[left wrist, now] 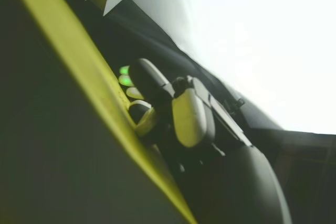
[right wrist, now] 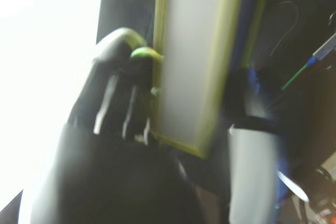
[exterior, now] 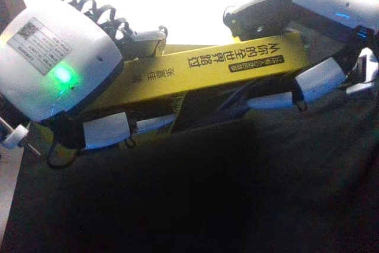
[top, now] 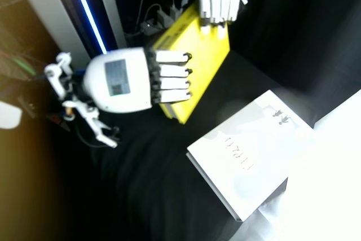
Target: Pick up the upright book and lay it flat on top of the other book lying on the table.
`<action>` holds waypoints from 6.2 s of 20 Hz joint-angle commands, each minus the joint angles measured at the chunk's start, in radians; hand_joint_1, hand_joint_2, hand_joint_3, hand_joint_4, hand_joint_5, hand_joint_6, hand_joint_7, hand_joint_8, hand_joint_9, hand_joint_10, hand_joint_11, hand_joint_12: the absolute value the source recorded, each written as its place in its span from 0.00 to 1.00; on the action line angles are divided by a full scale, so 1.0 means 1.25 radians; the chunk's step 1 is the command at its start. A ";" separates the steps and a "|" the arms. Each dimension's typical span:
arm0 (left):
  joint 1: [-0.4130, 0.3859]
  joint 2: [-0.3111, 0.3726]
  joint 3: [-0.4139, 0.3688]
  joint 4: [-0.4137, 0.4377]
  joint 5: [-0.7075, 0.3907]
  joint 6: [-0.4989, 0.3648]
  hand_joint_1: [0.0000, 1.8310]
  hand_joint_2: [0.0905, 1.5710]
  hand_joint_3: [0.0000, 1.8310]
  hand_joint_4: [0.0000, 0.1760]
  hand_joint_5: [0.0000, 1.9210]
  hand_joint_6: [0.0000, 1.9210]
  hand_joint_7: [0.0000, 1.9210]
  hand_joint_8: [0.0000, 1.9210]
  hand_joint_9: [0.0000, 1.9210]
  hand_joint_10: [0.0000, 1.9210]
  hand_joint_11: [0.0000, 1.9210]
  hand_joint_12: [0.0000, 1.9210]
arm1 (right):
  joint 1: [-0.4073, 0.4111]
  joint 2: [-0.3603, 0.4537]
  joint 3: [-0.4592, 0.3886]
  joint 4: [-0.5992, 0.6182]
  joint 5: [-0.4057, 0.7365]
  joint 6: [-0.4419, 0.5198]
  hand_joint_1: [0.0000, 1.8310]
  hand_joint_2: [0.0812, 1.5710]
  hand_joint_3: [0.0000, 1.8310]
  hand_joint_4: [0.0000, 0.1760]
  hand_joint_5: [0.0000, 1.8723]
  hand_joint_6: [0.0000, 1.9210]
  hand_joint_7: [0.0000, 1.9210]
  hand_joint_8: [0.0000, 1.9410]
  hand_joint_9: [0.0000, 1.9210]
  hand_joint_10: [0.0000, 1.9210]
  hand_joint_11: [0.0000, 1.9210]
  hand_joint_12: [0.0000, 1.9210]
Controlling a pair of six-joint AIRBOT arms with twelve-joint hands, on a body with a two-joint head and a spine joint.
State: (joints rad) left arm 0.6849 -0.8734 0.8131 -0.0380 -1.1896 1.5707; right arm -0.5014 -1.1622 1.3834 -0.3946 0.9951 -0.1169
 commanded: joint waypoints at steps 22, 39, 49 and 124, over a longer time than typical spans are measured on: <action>0.153 0.110 -0.047 -0.173 -0.315 -0.022 0.26 0.56 0.01 0.99 0.00 0.00 0.00 0.00 0.00 0.00 0.00 0.00 | 0.007 0.061 -0.034 0.053 0.121 0.002 0.89 0.40 0.59 1.00 0.83 1.00 0.89 1.00 0.93 1.00 0.95 1.00; 0.248 0.113 -0.058 -0.250 -0.368 -0.022 0.29 0.60 0.00 1.00 0.00 0.00 0.00 0.00 0.00 0.00 0.00 0.00 | 0.106 0.113 -0.046 0.111 0.156 -0.150 0.90 0.44 0.55 1.00 0.85 1.00 0.91 1.00 0.98 1.00 0.98 1.00; 0.248 0.106 -0.054 -0.248 -0.359 -0.023 0.29 0.61 0.01 0.98 0.00 0.00 0.00 0.00 0.00 0.00 0.00 0.00 | 0.184 0.114 -0.055 0.115 0.050 -0.338 0.89 0.44 0.56 1.00 0.78 1.00 0.86 1.00 0.93 1.00 0.91 1.00; 0.199 0.045 -0.006 -0.189 -0.363 -0.114 0.28 0.72 0.00 0.90 0.00 0.00 0.00 0.00 0.00 0.00 0.00 0.00 | 0.172 -0.007 0.093 -0.077 -0.378 -0.312 0.16 0.73 0.00 0.53 0.00 0.00 0.00 0.00 0.00 0.00 0.00 0.64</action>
State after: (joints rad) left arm 0.9394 -0.8207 0.8085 -0.2920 -1.5173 1.4284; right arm -0.2977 -1.1774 1.4948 -0.5278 0.4206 -0.4953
